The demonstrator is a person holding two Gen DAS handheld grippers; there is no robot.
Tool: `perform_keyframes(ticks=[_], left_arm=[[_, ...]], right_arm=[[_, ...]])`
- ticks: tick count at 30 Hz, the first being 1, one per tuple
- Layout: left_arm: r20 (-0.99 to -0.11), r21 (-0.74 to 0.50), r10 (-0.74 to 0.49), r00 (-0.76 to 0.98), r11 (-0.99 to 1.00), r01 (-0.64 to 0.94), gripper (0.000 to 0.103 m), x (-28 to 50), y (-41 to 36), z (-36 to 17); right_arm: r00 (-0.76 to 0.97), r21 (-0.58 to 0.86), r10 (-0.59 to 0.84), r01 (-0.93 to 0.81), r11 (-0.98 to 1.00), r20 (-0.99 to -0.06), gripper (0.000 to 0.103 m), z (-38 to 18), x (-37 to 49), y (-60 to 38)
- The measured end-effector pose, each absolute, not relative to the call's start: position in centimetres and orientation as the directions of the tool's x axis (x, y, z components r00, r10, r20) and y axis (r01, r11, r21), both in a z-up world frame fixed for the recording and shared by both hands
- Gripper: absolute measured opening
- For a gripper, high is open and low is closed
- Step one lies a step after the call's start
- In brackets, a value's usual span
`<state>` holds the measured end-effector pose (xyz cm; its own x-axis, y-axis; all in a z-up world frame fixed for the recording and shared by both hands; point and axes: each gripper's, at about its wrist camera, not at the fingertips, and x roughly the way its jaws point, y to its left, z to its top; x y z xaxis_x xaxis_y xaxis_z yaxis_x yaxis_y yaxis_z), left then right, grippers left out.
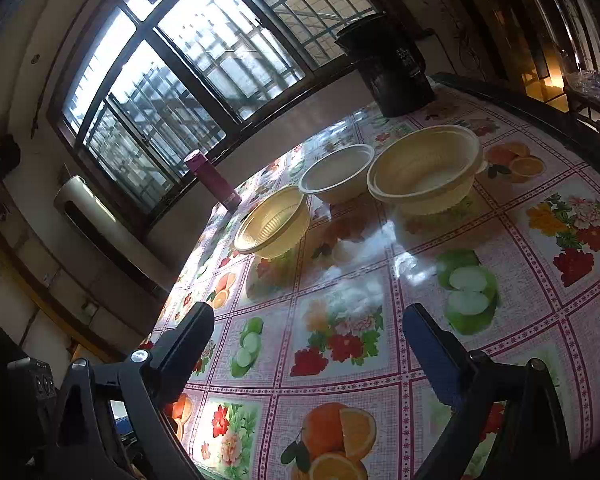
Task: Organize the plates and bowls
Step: 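Move both grippers toward the wide cream plastic bowl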
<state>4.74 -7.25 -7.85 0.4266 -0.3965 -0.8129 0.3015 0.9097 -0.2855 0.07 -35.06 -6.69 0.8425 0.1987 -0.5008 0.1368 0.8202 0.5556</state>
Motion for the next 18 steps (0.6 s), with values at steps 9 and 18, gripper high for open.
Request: perform_keyframes(ticks=[9, 18], left_arm=[[-0.820, -0.352, -0.442, 0.364, 0.890, 0.288, 0.103, 7.6, -11.7, -8.1], [-0.799, -0.219, -0.266, 0.540, 0.964, 0.151, 0.103, 16.3, -8.9, -3.9]], right_arm=[[0.838, 0.620, 0.241, 0.141, 0.772, -0.490, 0.098, -6.6, 2.4, -39.7], [0.842, 0.660, 0.275, 0.122, 0.741, -0.465, 0.098, -5.4, 8.4, -39.9]])
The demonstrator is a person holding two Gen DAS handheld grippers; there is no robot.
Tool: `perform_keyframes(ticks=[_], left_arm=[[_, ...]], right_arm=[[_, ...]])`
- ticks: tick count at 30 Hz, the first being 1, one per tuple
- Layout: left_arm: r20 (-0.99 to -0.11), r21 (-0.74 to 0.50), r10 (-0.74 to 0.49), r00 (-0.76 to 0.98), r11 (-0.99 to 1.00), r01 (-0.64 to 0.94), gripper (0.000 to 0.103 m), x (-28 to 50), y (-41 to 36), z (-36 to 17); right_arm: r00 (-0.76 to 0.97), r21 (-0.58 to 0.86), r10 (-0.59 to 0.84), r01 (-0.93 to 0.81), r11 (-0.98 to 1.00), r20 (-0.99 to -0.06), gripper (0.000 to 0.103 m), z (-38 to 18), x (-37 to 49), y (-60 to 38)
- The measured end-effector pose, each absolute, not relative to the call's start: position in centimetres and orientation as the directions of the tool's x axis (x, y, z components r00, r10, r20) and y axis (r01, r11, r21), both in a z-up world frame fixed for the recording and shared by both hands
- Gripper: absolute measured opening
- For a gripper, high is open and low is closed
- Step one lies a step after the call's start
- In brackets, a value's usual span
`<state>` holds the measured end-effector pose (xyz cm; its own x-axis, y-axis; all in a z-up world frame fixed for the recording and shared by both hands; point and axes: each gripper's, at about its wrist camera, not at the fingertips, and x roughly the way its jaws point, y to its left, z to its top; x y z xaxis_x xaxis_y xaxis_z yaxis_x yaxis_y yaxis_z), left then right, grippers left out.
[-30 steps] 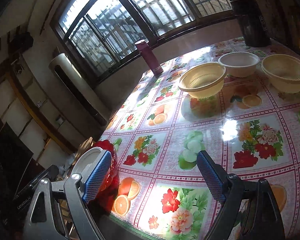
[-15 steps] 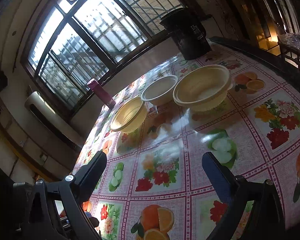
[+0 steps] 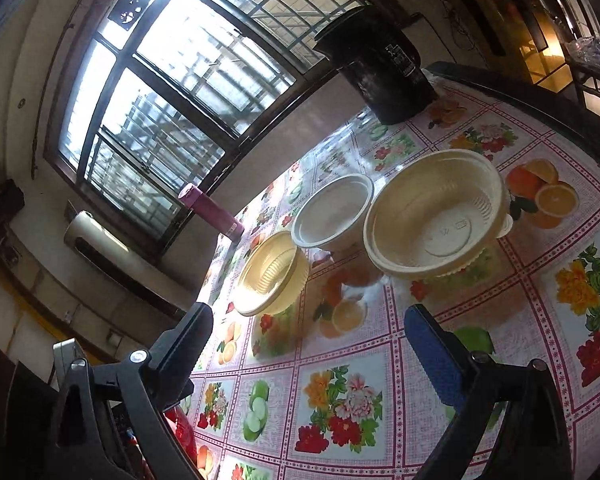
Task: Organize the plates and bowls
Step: 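Move both grippers toward the wide cream plastic bowl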
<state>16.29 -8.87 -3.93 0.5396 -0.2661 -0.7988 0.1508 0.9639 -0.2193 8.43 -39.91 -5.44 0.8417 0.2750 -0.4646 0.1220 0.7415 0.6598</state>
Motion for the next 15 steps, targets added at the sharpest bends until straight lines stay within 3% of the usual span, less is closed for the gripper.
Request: perform_keyframes(ticks=[9, 15], left_arm=[[-0.876, -0.004, -0.062, 0.477, 0.993, 0.122, 0.103, 25.9, -7.8, -4.2], [-0.878, -0.148, -0.150, 0.455, 0.988, 0.041, 0.103, 31.3, -6.6, -5.5]], right_arm=[[0.797, 0.696, 0.378, 0.072, 0.714, -0.470, 0.098, -6.0, 18.6, -34.8], [0.768, 0.712, 0.392, 0.116, 0.693, -0.506, 0.098, -7.7, 23.8, -34.4]])
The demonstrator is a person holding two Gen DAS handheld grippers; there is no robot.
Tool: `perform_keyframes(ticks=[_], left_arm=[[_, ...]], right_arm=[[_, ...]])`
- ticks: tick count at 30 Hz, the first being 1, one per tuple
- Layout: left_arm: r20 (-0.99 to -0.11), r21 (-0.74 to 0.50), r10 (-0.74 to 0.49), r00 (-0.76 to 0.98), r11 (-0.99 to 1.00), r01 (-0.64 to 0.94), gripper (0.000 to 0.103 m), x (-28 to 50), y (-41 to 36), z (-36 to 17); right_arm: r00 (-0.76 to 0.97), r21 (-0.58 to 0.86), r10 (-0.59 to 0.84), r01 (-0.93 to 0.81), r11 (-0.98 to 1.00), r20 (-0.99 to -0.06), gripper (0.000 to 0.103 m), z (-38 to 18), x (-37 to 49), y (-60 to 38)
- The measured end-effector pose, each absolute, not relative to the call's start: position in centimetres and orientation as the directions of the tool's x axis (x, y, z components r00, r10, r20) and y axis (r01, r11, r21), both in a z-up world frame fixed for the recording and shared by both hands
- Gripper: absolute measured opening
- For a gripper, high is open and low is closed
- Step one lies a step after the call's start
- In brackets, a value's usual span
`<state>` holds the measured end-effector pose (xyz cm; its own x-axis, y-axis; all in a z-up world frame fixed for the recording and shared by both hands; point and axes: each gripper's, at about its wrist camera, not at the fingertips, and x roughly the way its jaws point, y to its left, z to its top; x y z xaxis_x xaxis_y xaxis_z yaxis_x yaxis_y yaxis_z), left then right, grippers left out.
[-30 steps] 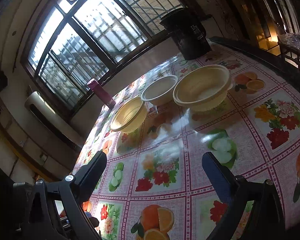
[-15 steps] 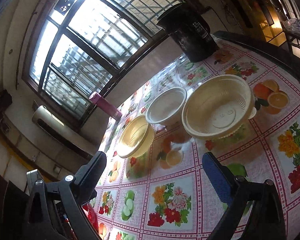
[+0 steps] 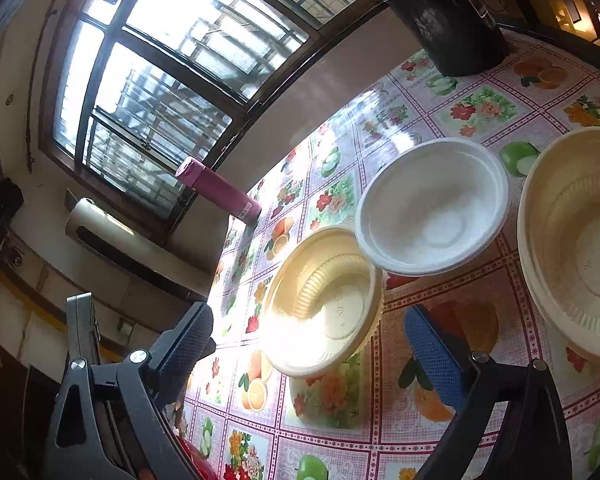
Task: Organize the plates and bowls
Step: 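Move both grippers toward the wide cream plastic bowl, then close both grippers on the wide cream plastic bowl rim, then lift the cream bowl and carry it toward the red plate stack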
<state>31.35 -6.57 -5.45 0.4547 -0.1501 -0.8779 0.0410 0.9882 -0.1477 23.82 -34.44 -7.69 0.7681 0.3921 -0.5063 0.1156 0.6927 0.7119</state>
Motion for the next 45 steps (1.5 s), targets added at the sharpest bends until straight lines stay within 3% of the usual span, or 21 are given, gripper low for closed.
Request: perform_keyframes(ticks=[6, 9, 12, 16, 19, 25, 28, 30, 32, 37, 45], left_arm=[[-0.895, -0.147, -0.155, 0.418, 0.988, 0.052, 0.103, 34.9, -8.5, -7.9], [-0.902, -0.170, -0.176, 0.395, 0.984, 0.050, 0.098, 35.7, -9.1, -9.1], [-0.906, -0.191, -0.196, 0.376, 0.980, 0.051, 0.083, 36.1, -9.5, -9.8], [-0.904, -0.198, -0.204, 0.375, 0.979, 0.056, 0.054, 36.1, -9.7, -10.1], [-0.904, -0.214, -0.221, 0.366, 0.975, 0.060, 0.047, 36.0, -9.9, -10.4], [-0.881, -0.296, -0.310, 0.357, 0.950, 0.096, 0.043, 35.4, -10.5, -9.8], [-0.884, -0.302, -0.324, 0.336, 0.946, 0.118, 0.030, 35.4, -11.3, -10.0], [-0.886, -0.308, -0.328, 0.328, 0.945, 0.114, 0.023, 35.5, -11.4, -10.2], [-0.885, -0.314, -0.334, 0.325, 0.943, 0.112, 0.016, 35.5, -11.4, -10.4], [-0.885, -0.317, -0.334, 0.325, 0.943, 0.106, 0.009, 35.2, -11.0, -10.4], [-0.886, -0.316, -0.337, 0.318, 0.941, 0.118, 0.009, 33.7, -11.0, -10.3]], right_arm=[[0.742, 0.756, 0.425, 0.167, 0.633, -0.519, 0.098, -10.3, 26.7, -35.1], [0.733, 0.775, 0.448, 0.168, 0.610, -0.512, 0.097, -11.2, 27.5, -35.2], [0.732, 0.773, 0.445, 0.174, 0.610, -0.516, 0.097, -11.8, 27.8, -35.2], [0.727, 0.789, 0.461, 0.181, 0.588, -0.510, 0.095, -12.6, 28.0, -35.3], [0.721, 0.794, 0.472, 0.177, 0.581, -0.506, 0.085, -12.8, 28.1, -35.4], [0.714, 0.781, 0.477, 0.158, 0.605, -0.513, 0.052, -12.8, 28.3, -34.8], [0.706, 0.770, 0.470, 0.169, 0.615, -0.530, 0.037, -12.9, 28.4, -34.7], [0.705, 0.752, 0.448, 0.185, 0.632, -0.550, 0.020, -13.0, 28.4, -34.8], [0.707, 0.740, 0.431, 0.194, 0.644, -0.560, 0.014, -12.9, 28.2, -35.1], [0.707, 0.731, 0.418, 0.204, 0.652, -0.571, 0.011, -12.9, 28.0, -35.2], [0.704, 0.733, 0.412, 0.227, 0.641, -0.579, 0.010, -13.1, 27.2, -35.4]])
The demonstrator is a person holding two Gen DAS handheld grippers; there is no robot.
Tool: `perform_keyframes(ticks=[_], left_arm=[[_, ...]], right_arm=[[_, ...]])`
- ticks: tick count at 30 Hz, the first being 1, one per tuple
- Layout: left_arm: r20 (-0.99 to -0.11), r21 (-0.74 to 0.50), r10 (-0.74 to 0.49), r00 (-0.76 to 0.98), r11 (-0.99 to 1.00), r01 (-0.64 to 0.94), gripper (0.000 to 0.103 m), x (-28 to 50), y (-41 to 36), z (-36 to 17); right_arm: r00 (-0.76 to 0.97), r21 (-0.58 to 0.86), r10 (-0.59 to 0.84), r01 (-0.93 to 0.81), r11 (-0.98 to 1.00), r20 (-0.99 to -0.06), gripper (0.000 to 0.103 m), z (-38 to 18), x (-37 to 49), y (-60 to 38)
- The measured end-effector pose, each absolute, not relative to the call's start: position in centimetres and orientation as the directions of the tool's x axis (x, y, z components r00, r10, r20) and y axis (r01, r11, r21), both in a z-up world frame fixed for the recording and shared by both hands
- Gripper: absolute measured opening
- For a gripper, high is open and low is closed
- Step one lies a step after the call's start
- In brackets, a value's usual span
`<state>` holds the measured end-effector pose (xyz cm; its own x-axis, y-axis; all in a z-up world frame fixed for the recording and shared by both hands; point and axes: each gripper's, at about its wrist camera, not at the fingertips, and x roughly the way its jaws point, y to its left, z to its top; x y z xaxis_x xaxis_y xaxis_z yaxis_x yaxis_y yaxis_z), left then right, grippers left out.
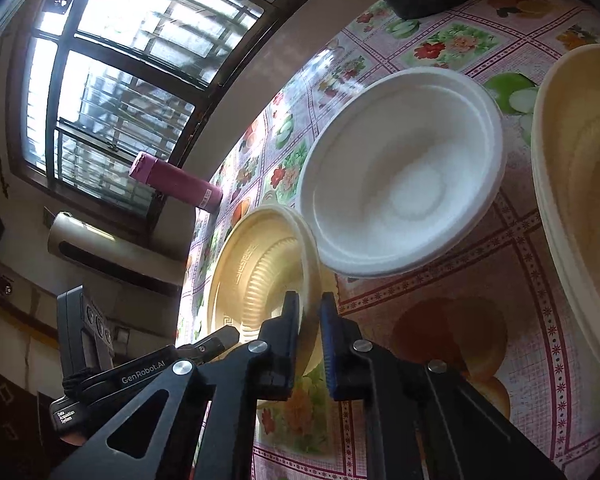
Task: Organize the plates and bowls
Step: 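Lift the cream bowl and carry it toward the red plate stack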
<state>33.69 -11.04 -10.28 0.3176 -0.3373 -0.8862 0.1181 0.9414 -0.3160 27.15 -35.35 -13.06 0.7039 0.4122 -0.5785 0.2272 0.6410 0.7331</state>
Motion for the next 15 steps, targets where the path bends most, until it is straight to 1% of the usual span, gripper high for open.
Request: perform_keyframes(ticks=[6, 15], left_arm=[[-0.886, -0.312, -0.343, 0.313, 0.939, 0.145, 0.010, 30.5, -11.1, -9.8], [-0.865, -0.316, -0.377, 0.330, 0.922, 0.226, 0.010, 22.4, -11.2, -8.5]], right_arm=[[0.695, 0.729, 0.409, 0.244, 0.640, -0.592, 0.010, -13.1, 24.3, -35.5], [0.697, 0.735, 0.408, 0.253, 0.629, -0.589, 0.010, -12.8, 16.1, -35.7]])
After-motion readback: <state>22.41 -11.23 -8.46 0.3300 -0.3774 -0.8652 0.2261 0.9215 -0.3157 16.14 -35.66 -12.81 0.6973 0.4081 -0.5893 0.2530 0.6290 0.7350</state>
